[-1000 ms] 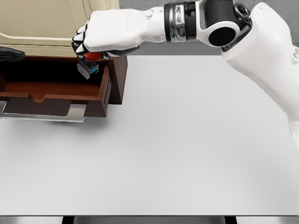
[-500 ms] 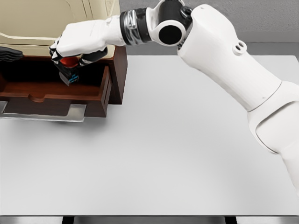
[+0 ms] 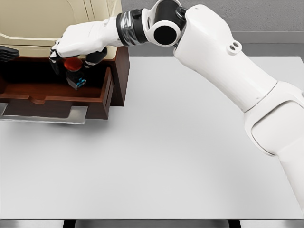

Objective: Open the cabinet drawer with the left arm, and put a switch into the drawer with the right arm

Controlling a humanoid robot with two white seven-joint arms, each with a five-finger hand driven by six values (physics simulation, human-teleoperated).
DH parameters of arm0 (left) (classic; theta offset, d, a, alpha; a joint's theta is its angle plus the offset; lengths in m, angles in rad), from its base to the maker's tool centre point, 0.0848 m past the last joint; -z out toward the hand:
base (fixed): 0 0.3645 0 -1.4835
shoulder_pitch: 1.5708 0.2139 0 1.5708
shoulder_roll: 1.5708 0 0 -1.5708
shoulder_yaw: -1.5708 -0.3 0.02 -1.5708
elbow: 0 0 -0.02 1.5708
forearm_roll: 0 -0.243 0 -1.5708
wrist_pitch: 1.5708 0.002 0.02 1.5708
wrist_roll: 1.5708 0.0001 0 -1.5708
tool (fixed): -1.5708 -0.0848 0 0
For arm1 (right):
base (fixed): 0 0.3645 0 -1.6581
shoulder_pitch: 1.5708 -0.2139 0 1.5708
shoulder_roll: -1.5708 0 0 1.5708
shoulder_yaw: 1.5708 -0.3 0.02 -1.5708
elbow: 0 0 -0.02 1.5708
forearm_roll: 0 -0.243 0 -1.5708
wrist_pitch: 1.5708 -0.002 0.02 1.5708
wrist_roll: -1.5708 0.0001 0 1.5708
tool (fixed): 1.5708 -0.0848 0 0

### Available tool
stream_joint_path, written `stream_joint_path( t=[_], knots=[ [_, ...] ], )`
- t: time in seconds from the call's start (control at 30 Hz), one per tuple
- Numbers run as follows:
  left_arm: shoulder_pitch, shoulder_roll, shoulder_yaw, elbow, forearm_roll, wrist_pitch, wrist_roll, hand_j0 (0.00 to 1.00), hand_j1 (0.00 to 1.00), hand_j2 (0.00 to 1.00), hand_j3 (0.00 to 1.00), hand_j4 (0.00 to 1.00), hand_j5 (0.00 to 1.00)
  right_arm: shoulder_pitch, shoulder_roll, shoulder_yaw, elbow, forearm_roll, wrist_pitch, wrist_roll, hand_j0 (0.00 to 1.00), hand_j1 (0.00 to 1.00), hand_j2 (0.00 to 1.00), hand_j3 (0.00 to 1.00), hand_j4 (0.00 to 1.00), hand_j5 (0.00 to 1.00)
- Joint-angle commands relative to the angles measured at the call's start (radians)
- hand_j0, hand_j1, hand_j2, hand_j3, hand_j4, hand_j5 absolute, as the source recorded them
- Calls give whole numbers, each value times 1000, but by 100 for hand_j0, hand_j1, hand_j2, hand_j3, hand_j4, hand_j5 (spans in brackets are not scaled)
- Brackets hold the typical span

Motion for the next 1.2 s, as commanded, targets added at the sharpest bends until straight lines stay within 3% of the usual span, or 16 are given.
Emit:
stream_joint_path(
  t=[0.0,0.23,0.7,0.77,0.8,0.87,0.93,1.0,1.03,1.1,1.17],
  knots=[
    [0,-1,1,-1,7,2,0,100,100,100,100,100,100,0,1,-13,0,18,3,0,89,89,89,89,89,89],
    [0,1,1,-1,7,2,0,100,100,100,100,100,100,3,1,-17,-37,17,3,0,90,90,90,90,90,90],
    [0,1,1,-3,8,2,0,100,100,100,100,100,100,0,17,-30,-31,17,3,0,95,95,95,95,95,95],
    [0,1,1,-3,8,0,0,100,100,100,100,100,100,6,17,-30,-74,14,3,0,100,100,100,100,100,100],
    [0,1,1,-3,8,0,0,100,100,100,100,100,100,20,-8,-31,-118,12,3,0,100,100,100,100,100,100],
    [0,-1,1,-4,8,2,0,100,100,100,100,100,100,57,-122,-30,-344,14,3,0,100,100,100,100,100,100],
    [0,-5,2,-35,8,0,0,100,100,100,100,100,100,84,-252,-51,-519,15,3,0,100,100,100,100,100,100],
    [0,-19,2,-35,8,-7,0,100,100,100,100,100,100,156,-425,-184,-707,9,3,0,100,100,100,100,100,100],
    [0,-21,2,-35,8,-7,0,100,100,100,100,100,100,192,-505,-191,-764,6,3,0,100,100,100,100,100,100],
    [-1,-31,8,-36,8,-11,0,100,100,100,100,100,100,264,-620,-200,-766,3,3,0,100,100,100,100,100,100],
    [-3,-64,11,-36,10,-11,0,100,100,100,100,100,100,391,-711,-307,-763,3,3,0,100,100,100,100,100,100]
  ],
)
